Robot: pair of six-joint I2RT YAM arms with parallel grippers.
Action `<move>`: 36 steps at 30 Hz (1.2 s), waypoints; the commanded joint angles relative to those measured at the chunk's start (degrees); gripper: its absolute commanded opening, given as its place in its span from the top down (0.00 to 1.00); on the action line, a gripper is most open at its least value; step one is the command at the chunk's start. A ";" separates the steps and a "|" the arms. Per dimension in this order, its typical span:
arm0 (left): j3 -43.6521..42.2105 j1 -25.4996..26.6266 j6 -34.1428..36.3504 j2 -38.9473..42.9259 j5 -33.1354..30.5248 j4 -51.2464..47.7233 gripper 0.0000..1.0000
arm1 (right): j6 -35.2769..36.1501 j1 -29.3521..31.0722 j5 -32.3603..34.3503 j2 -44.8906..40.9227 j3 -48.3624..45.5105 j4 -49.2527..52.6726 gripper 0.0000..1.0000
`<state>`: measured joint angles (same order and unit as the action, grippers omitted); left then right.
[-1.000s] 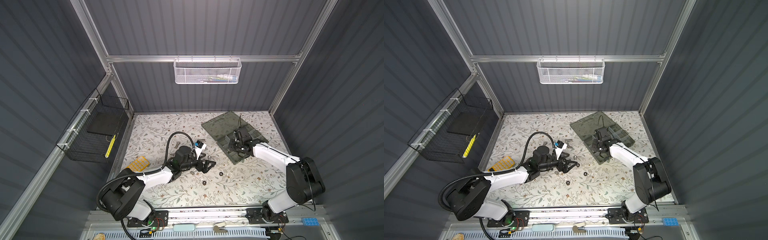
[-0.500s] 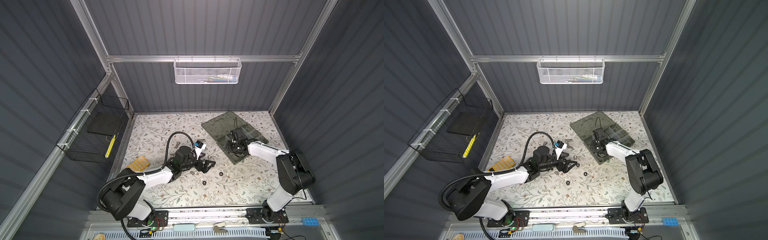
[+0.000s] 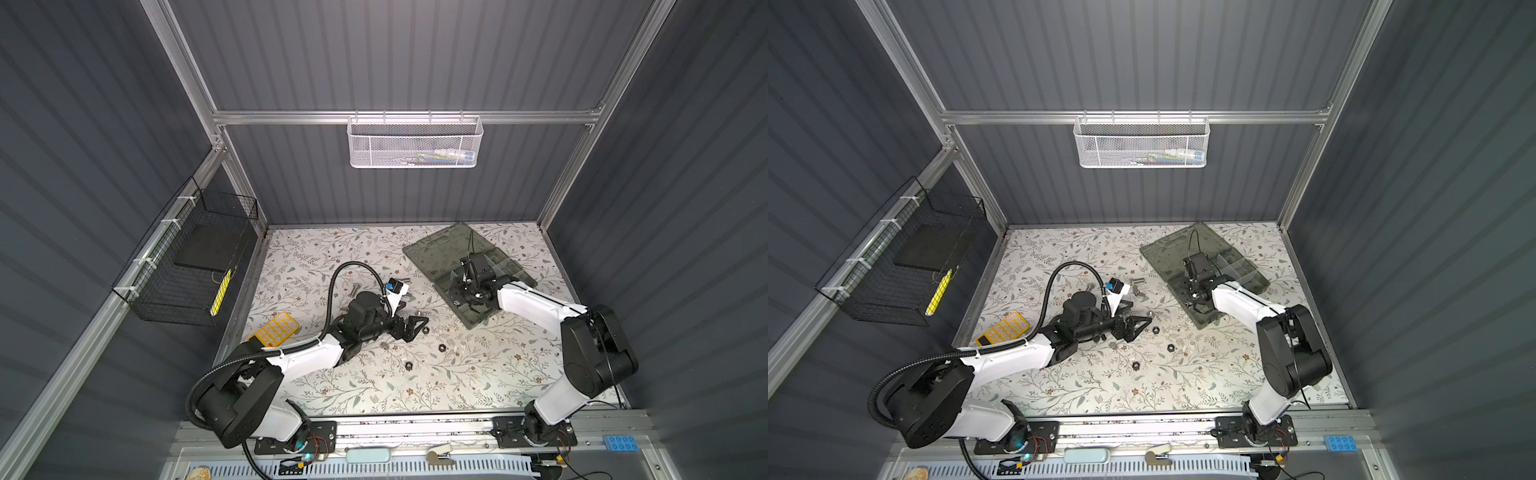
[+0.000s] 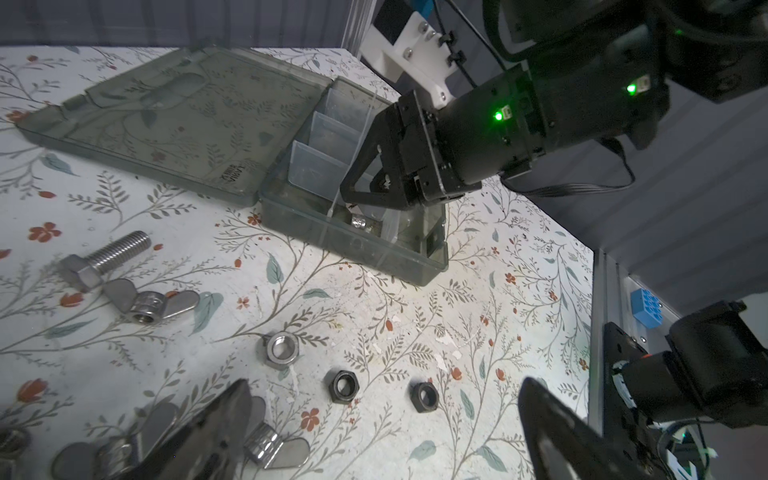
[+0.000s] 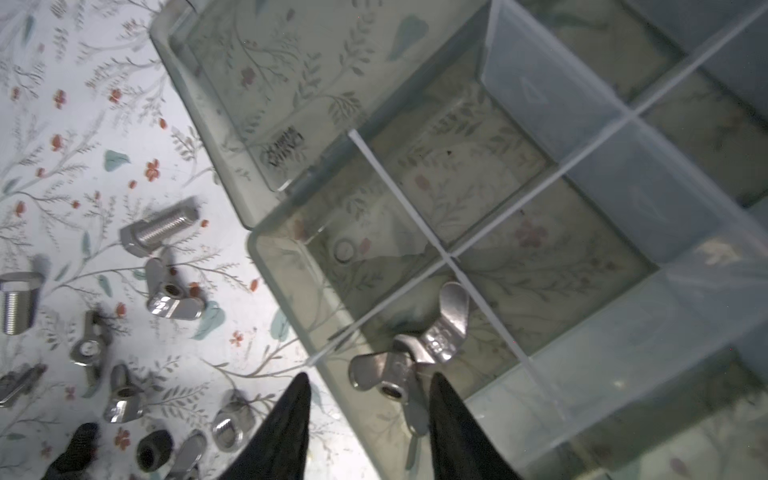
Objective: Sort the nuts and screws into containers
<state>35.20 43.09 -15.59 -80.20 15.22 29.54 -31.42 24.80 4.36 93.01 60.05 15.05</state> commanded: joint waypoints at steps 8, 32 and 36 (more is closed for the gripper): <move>-5.35 -11.70 -12.34 1.37 -0.64 5.82 0.00 | 9.05 5.24 -2.65 5.04 10.71 -0.40 0.37; -8.13 -19.89 -20.37 -0.69 5.94 12.47 0.00 | 14.95 12.37 -7.07 31.81 32.16 5.20 0.42; -8.03 -19.91 -20.43 -1.16 6.13 12.64 0.00 | 14.46 12.86 -7.00 33.10 32.41 5.59 0.45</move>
<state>27.57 23.20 -35.42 -80.44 20.05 40.38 -16.49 37.06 -2.31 125.67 90.78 19.00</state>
